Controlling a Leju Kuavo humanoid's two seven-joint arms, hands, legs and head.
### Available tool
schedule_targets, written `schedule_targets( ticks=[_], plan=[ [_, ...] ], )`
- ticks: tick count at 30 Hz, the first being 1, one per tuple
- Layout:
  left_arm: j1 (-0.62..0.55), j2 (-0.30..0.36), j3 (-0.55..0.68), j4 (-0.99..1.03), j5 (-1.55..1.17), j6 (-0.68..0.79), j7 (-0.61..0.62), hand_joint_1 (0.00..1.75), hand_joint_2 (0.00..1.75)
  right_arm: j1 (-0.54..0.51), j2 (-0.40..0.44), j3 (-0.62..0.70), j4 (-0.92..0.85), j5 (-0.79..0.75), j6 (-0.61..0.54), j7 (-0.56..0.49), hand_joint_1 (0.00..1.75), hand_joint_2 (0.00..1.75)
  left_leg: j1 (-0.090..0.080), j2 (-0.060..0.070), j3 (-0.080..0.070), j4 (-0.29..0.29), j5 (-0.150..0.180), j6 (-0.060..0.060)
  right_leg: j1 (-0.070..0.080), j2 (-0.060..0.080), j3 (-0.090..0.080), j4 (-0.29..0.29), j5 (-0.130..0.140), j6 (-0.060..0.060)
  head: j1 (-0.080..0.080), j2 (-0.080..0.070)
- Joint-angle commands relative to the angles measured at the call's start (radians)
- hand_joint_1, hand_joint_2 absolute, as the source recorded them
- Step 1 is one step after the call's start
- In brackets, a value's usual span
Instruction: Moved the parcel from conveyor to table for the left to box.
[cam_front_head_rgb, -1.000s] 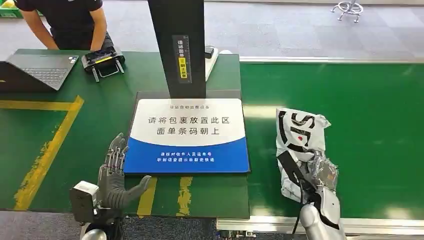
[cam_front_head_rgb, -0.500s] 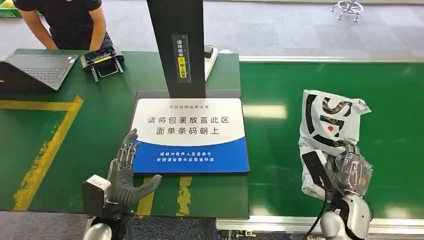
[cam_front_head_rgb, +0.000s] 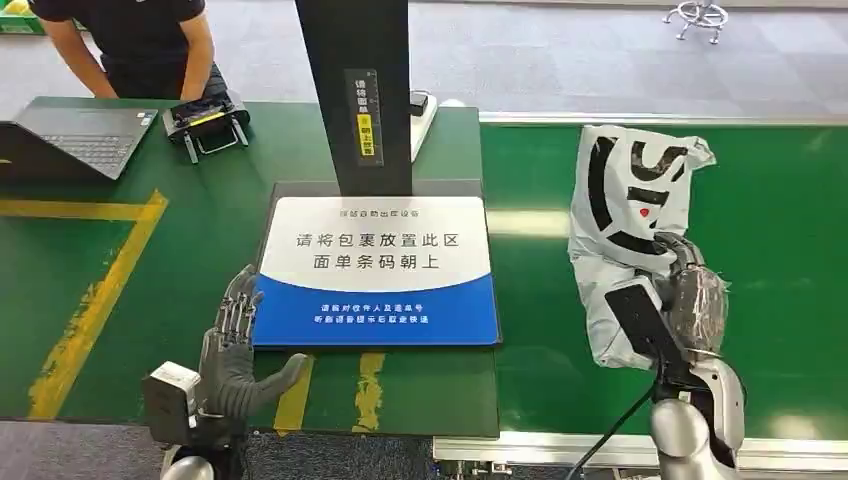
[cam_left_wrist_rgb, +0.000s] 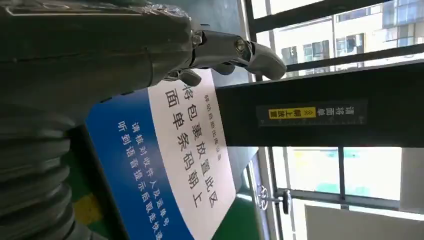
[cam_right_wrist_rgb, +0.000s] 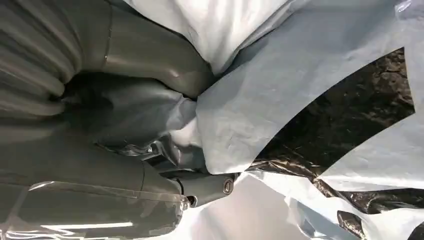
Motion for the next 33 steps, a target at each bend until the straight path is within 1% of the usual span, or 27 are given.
schedule_targets(
  ticks=[1,2,3,7,8,10,11,13,15,16,17,18,20,22,23,24,25,26,28,31,32,33],
  plan=[
    [-0.029,0.022,-0.009,0.053,-0.019,-0.035,0.006,0.0,1.75,0.027,-0.002,0.214,-0.006,-0.038,0.126,-0.099,1.75,1.75,0.0,0.004,0.003,-0.002,0.0,0.0,0.001,0.003,0.001,-0.002,0.001,-0.004,0.0,0.0],
    [-0.036,0.024,-0.019,0.06,-0.02,-0.04,0.007,0.0,1.75,0.005,0.0,0.255,0.032,-0.027,0.123,-0.102,1.75,1.75,0.0,0.004,0.002,-0.002,0.0,0.0,0.001,0.003,0.0,-0.001,0.001,-0.003,0.0,0.0],
    [-0.04,0.023,-0.026,0.063,-0.02,-0.04,0.007,0.0,1.75,-0.022,0.004,0.292,0.073,-0.013,0.107,-0.1,1.75,1.75,0.0,0.006,0.004,-0.005,0.002,0.0,0.001,0.005,0.002,-0.004,0.003,-0.006,0.0,0.0],
    [-0.051,0.032,-0.054,0.068,-0.018,-0.042,0.01,0.0,1.75,-0.147,0.026,0.456,0.271,0.018,0.086,-0.105,1.75,1.75,0.001,0.007,0.002,-0.002,0.0,0.0,0.001,0.006,0.0,-0.002,0.003,-0.003,0.0,0.0],
    [-0.052,0.033,-0.056,0.068,-0.014,-0.042,0.012,0.0,1.75,-0.176,0.033,0.484,0.314,0.017,0.079,-0.107,1.75,1.75,0.001,0.011,0.003,-0.004,0.001,-0.001,0.001,0.01,0.0,-0.003,0.005,-0.004,0.0,0.0],
    [-0.053,0.034,-0.056,0.068,-0.013,-0.041,0.012,0.0,1.75,-0.183,0.037,0.49,0.326,0.016,0.073,-0.105,1.75,1.75,0.001,0.007,0.001,-0.002,0.001,0.0,0.001,0.006,0.0,-0.002,0.003,-0.003,0.0,0.0],
    [-0.053,0.034,-0.056,0.068,-0.013,-0.041,0.012,0.0,1.75,-0.183,0.037,0.49,0.326,0.016,0.073,-0.105,1.75,1.75,0.001,0.007,0.002,-0.003,0.002,-0.001,0.001,0.006,0.0,-0.003,0.004,-0.004,0.0,0.0],
    [-0.052,0.035,-0.055,0.067,-0.013,-0.041,0.012,0.0,1.75,-0.179,0.026,0.492,0.317,0.013,0.071,-0.106,1.75,1.75,0.001,0.003,0.002,-0.002,0.002,0.0,0.001,0.003,0.001,-0.001,0.003,-0.002,0.0,0.0],
    [-0.051,0.035,-0.055,0.066,-0.013,-0.041,0.012,0.0,1.75,-0.176,0.022,0.492,0.311,0.011,0.07,-0.106,1.75,1.75,0.001,0.004,0.002,-0.002,0.003,0.0,0.001,0.003,0.001,-0.002,0.003,-0.003,0.0,0.0],
    [-0.053,0.036,-0.056,0.067,-0.01,-0.041,0.014,0.0,1.75,-0.197,0.023,0.521,0.338,0.017,0.086,-0.11,1.75,1.75,0.0,0.003,0.001,-0.001,0.002,0.0,0.0,0.002,0.001,-0.001,0.002,-0.002,0.0,0.0],
    [-0.054,0.036,-0.057,0.067,-0.008,-0.039,0.016,0.0,1.75,-0.224,0.03,0.552,0.375,0.042,0.085,-0.106,1.75,1.75,0.0,0.003,0.002,-0.003,0.003,0.0,0.001,0.003,0.001,-0.002,0.003,-0.003,0.0,0.0],
    [-0.054,0.037,-0.059,0.066,-0.006,-0.037,0.019,0.0,1.75,-0.255,0.044,0.577,0.423,0.06,0.072,-0.099,1.75,1.75,0.0,0.005,0.002,-0.002,0.002,0.0,0.0,0.004,0.0,-0.001,0.003,-0.003,0.0,0.0],
    [-0.057,0.035,-0.064,0.067,-0.002,-0.027,0.025,0.0,1.75,-0.35,0.068,0.661,0.564,0.116,0.015,-0.093,1.75,1.75,0.0,0.01,0.003,-0.004,0.003,0.0,0.001,0.009,0.0,-0.003,0.006,-0.005,0.0,0.0],
    [-0.052,0.037,-0.071,0.066,0.001,-0.018,0.028,0.0,1.75,-0.42,0.088,0.725,0.665,0.173,-0.05,-0.074,1.75,1.75,0.001,0.011,0.002,-0.003,0.002,0.0,0.0,0.011,-0.001,-0.001,0.005,-0.003,0.0,0.0],
    [-0.047,0.04,-0.079,0.064,-0.001,-0.019,0.027,0.0,1.75,-0.443,0.095,0.752,0.696,0.21,-0.081,-0.057,1.75,1.75,0.001,0.012,0.002,-0.003,0.003,0.0,0.001,0.011,-0.002,-0.002,0.006,-0.005,0.0,0.0],
    [-0.045,0.042,-0.085,0.065,-0.004,-0.018,0.027,0.0,1.75,-0.453,0.096,0.764,0.711,0.221,-0.091,-0.05,1.75,1.75,0.001,0.01,0.001,-0.002,0.003,0.0,0.0,0.009,-0.002,-0.001,0.005,-0.004,0.0,0.0],
    [-0.043,0.045,-0.098,0.07,-0.002,-0.022,0.025,0.0,1.75,-0.468,0.092,0.787,0.734,0.256,-0.122,-0.036,1.75,1.75,0.001,0.011,0.002,-0.003,0.004,-0.001,0.0,0.01,-0.002,-0.002,0.006,-0.005,0.0,0.0],
    [-0.046,0.048,-0.112,0.079,-0.001,-0.026,0.024,0.0,1.75,-0.483,0.089,0.808,0.762,0.28,-0.141,-0.038,1.75,1.75,0.001,0.008,0.002,-0.002,0.003,-0.001,0.0,0.008,-0.001,-0.001,0.004,-0.003,0.0,0.0],
    [-0.062,0.05,-0.129,0.107,0.004,-0.031,0.017,0.0,1.75,-0.534,0.096,0.832,0.826,0.288,-0.156,-0.066,1.75,1.75,0.001,0.006,0.002,-0.003,0.004,0.0,0.001,0.006,0.0,-0.002,0.005,-0.004,0.0,0.0],
    [-0.085,0.05,-0.137,0.133,0.016,-0.027,0.004,0.0,1.75,-0.64,0.13,0.88,0.965,0.258,-0.154,-0.166,1.75,1.75,0.0,0.007,0.001,-0.002,0.004,-0.001,0.0,0.007,-0.001,-0.001,0.005,-0.003,0.0,0.0],
    [-0.085,0.053,-0.139,0.129,0.02,-0.025,0.002,0.0,1.75,-0.656,0.134,0.896,0.985,0.252,-0.169,-0.187,1.75,1.75,0.0,0.01,0.002,-0.003,0.004,-0.001,0.0,0.009,-0.002,-0.001,0.006,-0.005,0.0,0.0],
    [-0.084,0.055,-0.14,0.125,0.022,-0.024,0.001,0.0,1.75,-0.664,0.134,0.91,0.992,0.257,-0.18,-0.191,1.75,1.75,0.0,0.006,0.001,-0.001,0.003,-0.001,0.0,0.006,-0.002,0.001,0.004,-0.002,0.0,0.0]
  ],
)
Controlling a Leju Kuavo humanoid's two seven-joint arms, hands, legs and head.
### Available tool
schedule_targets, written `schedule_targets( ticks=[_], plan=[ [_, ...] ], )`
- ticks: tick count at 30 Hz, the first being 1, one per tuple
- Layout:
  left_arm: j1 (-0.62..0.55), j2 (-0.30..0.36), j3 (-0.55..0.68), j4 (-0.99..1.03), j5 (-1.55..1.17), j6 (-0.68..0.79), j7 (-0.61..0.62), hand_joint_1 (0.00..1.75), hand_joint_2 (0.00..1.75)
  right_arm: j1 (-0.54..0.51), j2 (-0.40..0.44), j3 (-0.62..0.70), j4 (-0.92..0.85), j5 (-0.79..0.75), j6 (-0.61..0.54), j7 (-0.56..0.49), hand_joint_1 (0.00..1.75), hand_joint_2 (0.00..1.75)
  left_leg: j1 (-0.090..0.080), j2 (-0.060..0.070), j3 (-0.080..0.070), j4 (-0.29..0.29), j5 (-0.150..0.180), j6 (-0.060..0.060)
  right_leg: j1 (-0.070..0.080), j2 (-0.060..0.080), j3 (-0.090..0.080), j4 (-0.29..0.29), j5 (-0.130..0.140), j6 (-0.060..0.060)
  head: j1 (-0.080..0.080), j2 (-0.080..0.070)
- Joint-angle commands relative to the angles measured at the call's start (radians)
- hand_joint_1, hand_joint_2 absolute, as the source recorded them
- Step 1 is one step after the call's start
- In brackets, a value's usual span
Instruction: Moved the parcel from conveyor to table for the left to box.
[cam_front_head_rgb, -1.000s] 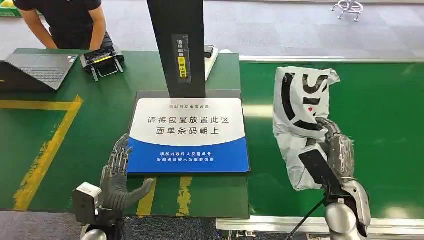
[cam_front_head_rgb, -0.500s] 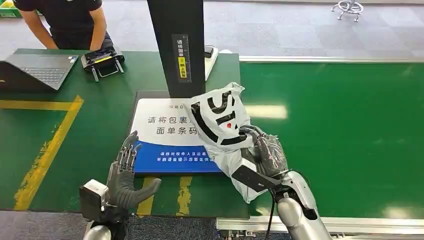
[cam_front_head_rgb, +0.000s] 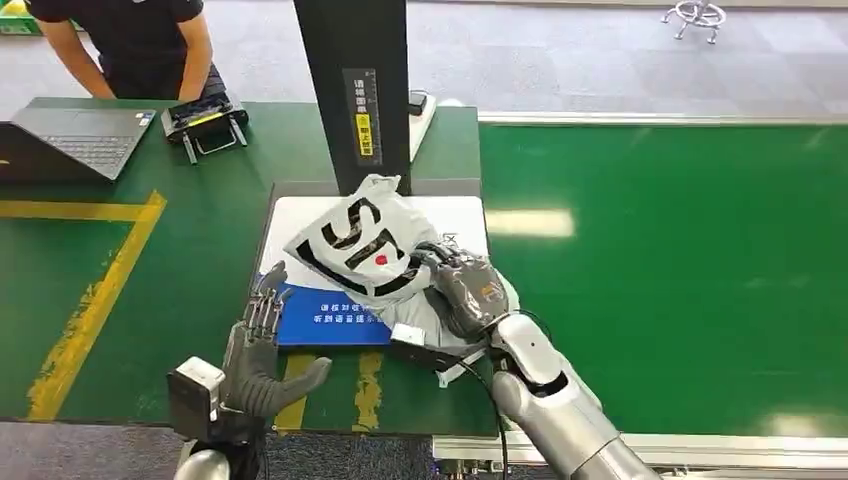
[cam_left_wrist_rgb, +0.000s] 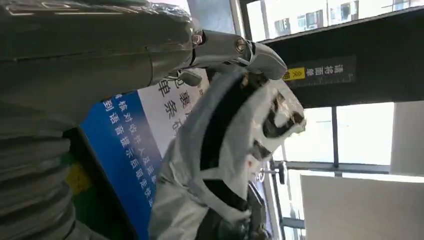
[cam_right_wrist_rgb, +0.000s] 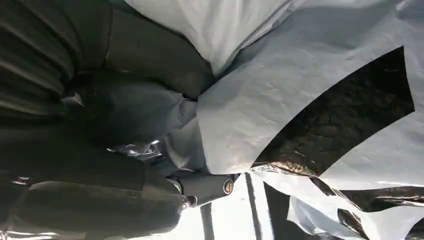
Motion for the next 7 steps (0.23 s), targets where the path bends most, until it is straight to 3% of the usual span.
schedule_targets(
  ticks=[1,7],
  plan=[
    [-0.047,0.055,-0.056,0.099,0.024,0.005,-0.014,0.0,1.75,-0.261,0.065,0.216,0.396,-0.005,-0.054,-0.117,1.75,1.75,0.0,0.005,0.002,-0.002,0.001,0.0,0.0,0.005,-0.001,-0.001,0.003,-0.004,0.0,0.0],
    [-0.039,0.065,-0.06,0.107,0.031,0.009,-0.015,0.0,1.75,-0.292,0.085,0.256,0.407,0.011,-0.036,-0.095,1.75,1.75,0.0,0.003,0.001,-0.001,0.001,0.0,0.0,0.002,0.0,-0.001,0.001,-0.003,0.0,0.0]
  ],
)
